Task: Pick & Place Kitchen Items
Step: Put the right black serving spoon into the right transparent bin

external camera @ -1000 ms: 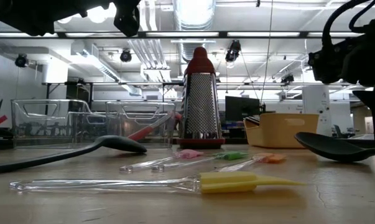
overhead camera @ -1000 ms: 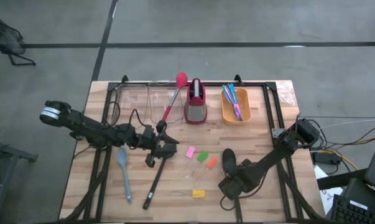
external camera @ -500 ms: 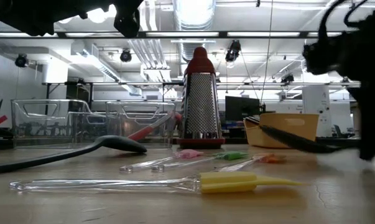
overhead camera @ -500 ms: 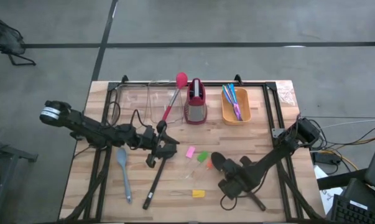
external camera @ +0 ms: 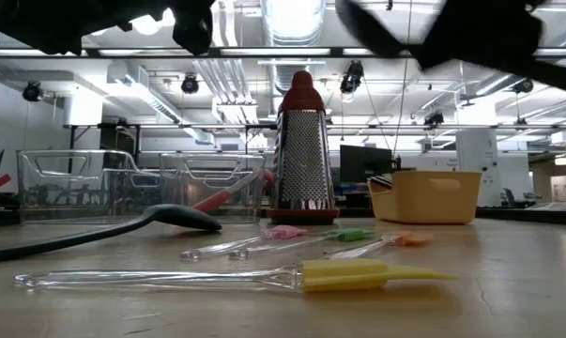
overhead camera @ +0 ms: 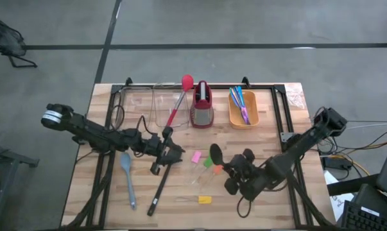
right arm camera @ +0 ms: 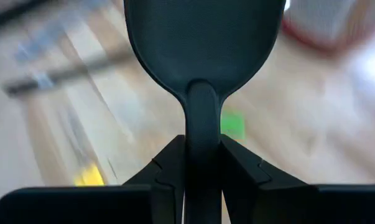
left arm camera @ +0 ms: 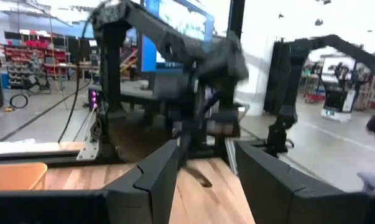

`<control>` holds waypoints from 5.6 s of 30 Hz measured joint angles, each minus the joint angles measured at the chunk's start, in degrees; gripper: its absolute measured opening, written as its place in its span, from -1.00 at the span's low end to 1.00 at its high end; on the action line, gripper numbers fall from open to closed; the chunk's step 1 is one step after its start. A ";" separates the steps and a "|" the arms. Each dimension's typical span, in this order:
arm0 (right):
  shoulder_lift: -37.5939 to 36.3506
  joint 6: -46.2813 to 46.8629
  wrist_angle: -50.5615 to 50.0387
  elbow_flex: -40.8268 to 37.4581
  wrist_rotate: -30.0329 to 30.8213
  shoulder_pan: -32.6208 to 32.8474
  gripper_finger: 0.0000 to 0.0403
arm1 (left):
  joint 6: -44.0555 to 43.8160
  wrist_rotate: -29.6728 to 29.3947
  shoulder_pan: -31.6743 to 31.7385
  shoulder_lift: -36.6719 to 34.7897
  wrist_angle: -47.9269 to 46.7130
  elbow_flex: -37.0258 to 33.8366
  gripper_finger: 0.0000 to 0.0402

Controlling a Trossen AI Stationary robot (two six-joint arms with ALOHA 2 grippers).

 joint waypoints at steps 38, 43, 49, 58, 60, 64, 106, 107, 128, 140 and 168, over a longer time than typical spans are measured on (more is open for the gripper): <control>-2.37 -59.66 54.16 -0.18 15.87 -4.44 -0.64 | 2.77 -6.10 -0.33 30.40 -0.94 24.69 -0.15; -2.37 -60.69 55.41 -0.26 13.99 -4.97 -0.66 | 2.20 -6.13 -0.32 30.90 -0.93 26.39 -0.15; -2.37 -60.39 55.86 -0.37 12.42 -6.26 -0.60 | 1.71 -6.10 -0.37 30.92 -1.42 27.08 -0.15; -2.37 -59.81 55.79 -0.44 10.62 -6.93 -0.62 | 1.19 -6.12 -0.35 30.93 -2.03 26.43 -0.15; -2.37 -59.53 55.75 -0.44 10.62 -6.93 -0.59 | 1.17 -6.62 -0.35 30.93 -2.21 26.43 -0.15; -2.33 -59.25 55.55 -0.48 10.61 -6.93 -0.60 | 1.17 -7.22 -0.32 30.94 -2.32 26.43 -0.22; -1.08 -50.05 32.62 -0.70 20.67 6.52 -0.04 | -4.53 -15.65 -0.31 21.73 -18.68 25.27 -0.51; -1.10 -50.31 32.58 -0.74 21.63 7.34 -0.05 | -4.88 -15.79 -0.45 21.05 -19.17 24.65 -0.51; -1.27 -42.23 29.35 -9.62 24.84 10.12 -0.30 | -23.57 -45.85 16.95 -5.28 -56.23 17.86 -0.50; -1.25 -42.23 29.37 -9.71 24.58 10.10 -0.43 | -23.77 -29.74 34.54 1.70 -63.99 18.22 -0.50; -1.23 -41.50 29.62 -10.41 24.56 10.10 -0.57 | -30.73 -12.68 38.75 14.09 -74.88 21.70 -0.50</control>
